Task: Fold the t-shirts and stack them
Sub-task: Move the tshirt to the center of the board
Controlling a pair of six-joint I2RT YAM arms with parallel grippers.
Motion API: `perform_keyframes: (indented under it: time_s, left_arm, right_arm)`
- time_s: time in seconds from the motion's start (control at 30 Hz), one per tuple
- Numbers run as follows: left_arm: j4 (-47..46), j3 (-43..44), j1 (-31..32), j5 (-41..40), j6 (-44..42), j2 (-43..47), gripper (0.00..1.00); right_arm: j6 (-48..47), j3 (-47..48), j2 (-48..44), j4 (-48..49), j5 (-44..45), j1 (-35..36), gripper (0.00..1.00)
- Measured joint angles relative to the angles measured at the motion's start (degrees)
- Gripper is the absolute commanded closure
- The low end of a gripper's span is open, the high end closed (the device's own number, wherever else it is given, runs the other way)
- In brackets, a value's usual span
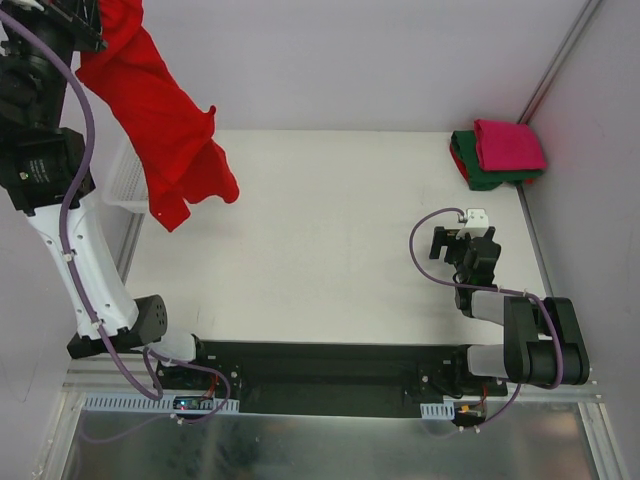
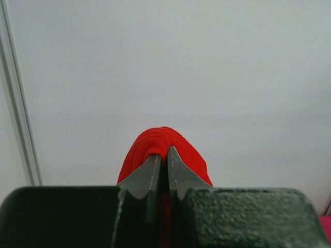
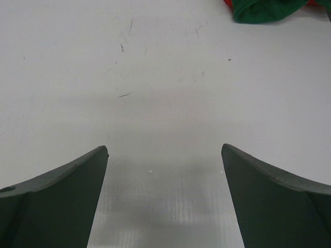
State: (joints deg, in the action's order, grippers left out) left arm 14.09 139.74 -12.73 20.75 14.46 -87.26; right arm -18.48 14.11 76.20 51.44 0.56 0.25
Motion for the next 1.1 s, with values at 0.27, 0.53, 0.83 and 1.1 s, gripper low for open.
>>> perform_keyframes:
  time_s: [0.27,0.53,0.83,1.1]
  left_arm:
    - [-10.16,-8.44,0.0,1.4,7.37,7.17,1.0]
    - [-19.76,-23.61,0.46,7.82,18.1,14.82,1.0]
    - [-23.39,-41.55,8.15,15.34,22.6,18.93,1.0]
    - [-22.14,-46.36,16.11,23.63,23.76,16.26,1.0]
  right_arm:
    - [0.0,0.0,0.0,0.0,0.0,0.0,0.04]
    - [0.0,0.0,0.0,0.0,0.0,0.0,0.04]
    - [0.0,0.0,0.0,0.0,0.0,0.0,0.04]
    - [0.0,0.0,0.0,0.0,0.0,0.0,0.04]
